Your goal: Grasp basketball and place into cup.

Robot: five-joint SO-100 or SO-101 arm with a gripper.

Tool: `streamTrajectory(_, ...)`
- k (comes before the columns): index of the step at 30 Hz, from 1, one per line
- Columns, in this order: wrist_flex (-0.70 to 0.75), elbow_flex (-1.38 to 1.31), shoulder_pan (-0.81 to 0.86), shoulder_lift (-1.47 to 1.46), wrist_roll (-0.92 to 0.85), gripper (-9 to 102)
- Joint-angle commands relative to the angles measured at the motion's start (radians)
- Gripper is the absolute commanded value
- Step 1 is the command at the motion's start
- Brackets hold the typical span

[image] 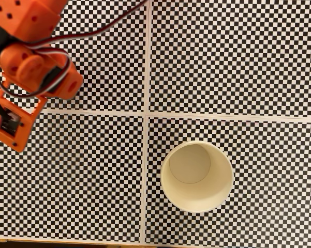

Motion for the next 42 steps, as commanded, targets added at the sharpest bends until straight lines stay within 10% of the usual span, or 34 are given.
streamTrajectory(1, 0.002, -0.043, 0.015, -0.003, -0.020, 49)
streamTrajectory(42, -0.009, -0.133, -0.012, -0.184, 0.021, 51)
